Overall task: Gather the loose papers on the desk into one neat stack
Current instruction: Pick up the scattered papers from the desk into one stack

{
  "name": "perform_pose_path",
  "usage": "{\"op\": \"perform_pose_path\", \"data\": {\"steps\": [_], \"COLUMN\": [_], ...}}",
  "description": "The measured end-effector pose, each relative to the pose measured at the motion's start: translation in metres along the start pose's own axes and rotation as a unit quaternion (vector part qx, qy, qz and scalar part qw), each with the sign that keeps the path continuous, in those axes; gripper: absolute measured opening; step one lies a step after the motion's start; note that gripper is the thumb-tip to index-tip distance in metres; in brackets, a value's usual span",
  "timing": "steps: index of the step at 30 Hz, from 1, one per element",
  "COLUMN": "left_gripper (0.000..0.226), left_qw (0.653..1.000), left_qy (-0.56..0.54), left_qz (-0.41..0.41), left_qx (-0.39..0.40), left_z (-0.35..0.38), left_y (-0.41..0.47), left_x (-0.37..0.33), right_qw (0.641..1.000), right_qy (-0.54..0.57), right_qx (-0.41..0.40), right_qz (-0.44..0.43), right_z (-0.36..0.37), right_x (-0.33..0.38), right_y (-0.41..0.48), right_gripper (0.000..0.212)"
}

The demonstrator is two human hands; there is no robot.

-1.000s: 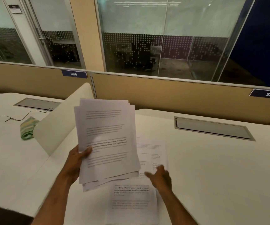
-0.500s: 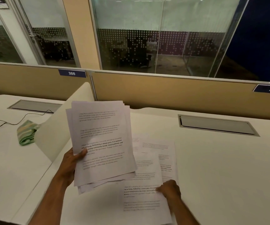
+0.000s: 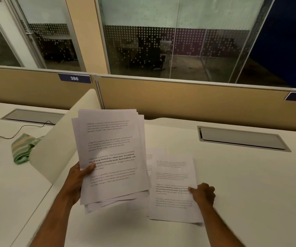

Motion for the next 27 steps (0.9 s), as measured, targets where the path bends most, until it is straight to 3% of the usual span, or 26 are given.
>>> {"op": "perform_pose_path", "data": {"steps": [2,4,7,9,11,14,19,23,27], "left_gripper": [0.094,0.087,0.045,0.034,0.030,0.033,0.023,0.029,0.046], "left_qw": [1.000,1.000,1.000,1.000,1.000,1.000,0.998,0.997,0.997], "left_qy": [-0.002,-0.004,-0.018,-0.020,-0.016,-0.016,-0.014,-0.014,-0.022], "left_qz": [0.001,0.004,0.007,0.005,0.007,0.022,0.044,0.065,0.072], "left_qx": [-0.001,-0.010,-0.010,-0.016,-0.016,-0.016,-0.033,-0.043,-0.023], "left_z": [0.000,-0.001,-0.001,-0.002,-0.001,-0.002,-0.010,-0.017,0.000], "left_y": [0.000,0.001,0.002,0.002,0.002,-0.001,-0.003,-0.003,0.002], "left_x": [-0.001,-0.003,-0.003,-0.003,-0.005,-0.011,-0.027,-0.042,-0.047], "right_qw": [1.000,0.999,0.995,0.993,0.993,0.988,0.940,0.882,0.852], "right_qy": [0.013,0.048,0.084,0.091,0.098,0.087,0.157,0.255,0.283], "right_qx": [-0.008,-0.004,0.031,0.062,0.070,0.050,0.001,0.086,0.183], "right_qz": [0.009,0.020,0.040,0.036,-0.007,-0.119,-0.304,-0.386,-0.400], "right_z": [0.005,0.010,0.016,0.018,0.009,-0.029,-0.136,-0.177,-0.130], "right_x": [-0.002,-0.006,-0.018,-0.022,-0.008,0.043,0.140,0.192,0.227], "right_y": [-0.001,0.003,0.017,0.020,0.014,-0.007,-0.067,-0.133,-0.156], "right_gripper": [0.055,0.064,0.057,0.042,0.033,0.040,0.026,0.010,0.010]}}
Point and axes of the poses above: each hand's wrist, its own y-axis towards the middle knuckle, its own z-axis out of the palm, x = y × z, the point moved 9 cm from there along y, towards the middle knuckle, and after that the axes turned 15 degrees about x, right-handed, at the moved point
